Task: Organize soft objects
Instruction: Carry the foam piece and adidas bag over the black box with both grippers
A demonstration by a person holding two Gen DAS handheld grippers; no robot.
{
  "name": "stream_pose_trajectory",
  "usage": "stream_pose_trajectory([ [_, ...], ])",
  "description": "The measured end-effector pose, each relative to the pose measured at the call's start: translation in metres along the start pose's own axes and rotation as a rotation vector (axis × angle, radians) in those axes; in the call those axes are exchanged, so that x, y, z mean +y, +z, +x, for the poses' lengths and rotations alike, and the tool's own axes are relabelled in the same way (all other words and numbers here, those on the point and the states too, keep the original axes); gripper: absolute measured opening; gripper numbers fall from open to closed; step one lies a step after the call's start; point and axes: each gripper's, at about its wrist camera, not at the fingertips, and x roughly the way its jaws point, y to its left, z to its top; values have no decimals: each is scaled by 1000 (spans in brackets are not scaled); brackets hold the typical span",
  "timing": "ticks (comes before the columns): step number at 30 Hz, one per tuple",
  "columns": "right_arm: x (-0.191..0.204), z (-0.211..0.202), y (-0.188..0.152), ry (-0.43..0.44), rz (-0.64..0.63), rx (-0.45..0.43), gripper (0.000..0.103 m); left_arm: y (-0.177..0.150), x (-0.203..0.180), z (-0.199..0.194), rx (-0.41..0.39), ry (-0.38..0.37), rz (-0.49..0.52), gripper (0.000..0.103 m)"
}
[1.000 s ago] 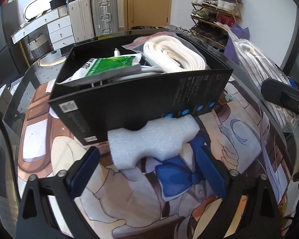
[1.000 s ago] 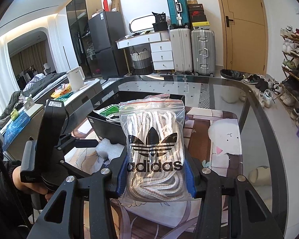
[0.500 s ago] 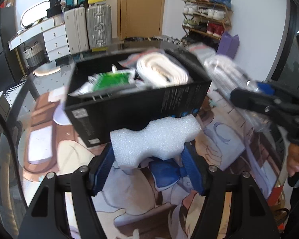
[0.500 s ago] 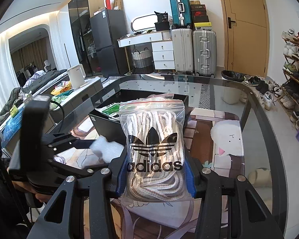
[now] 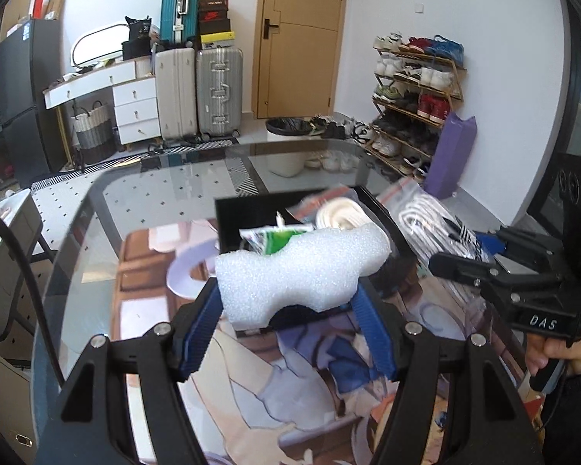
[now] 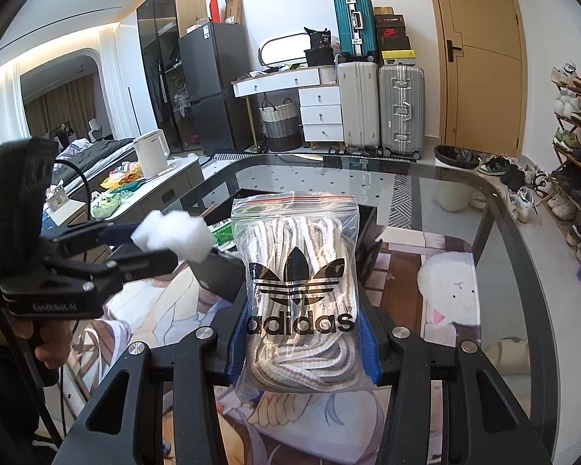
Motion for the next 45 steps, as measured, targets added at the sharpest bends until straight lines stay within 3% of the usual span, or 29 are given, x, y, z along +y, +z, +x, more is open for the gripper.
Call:
stream_pose_trajectory([
  [13, -1, 44, 34, -15, 3, 41, 48, 25, 12, 43, 15, 50, 1, 68],
  [21, -4, 74, 46, -35, -4, 78, 48, 23, 9, 71, 57, 70, 27, 68],
  [30, -10, 96, 49, -37, -8, 97, 48, 18, 1, 82, 46, 115, 107, 68],
  [45, -5, 105, 49, -24, -34, 110, 48, 12, 9, 83, 82, 61, 49, 68],
])
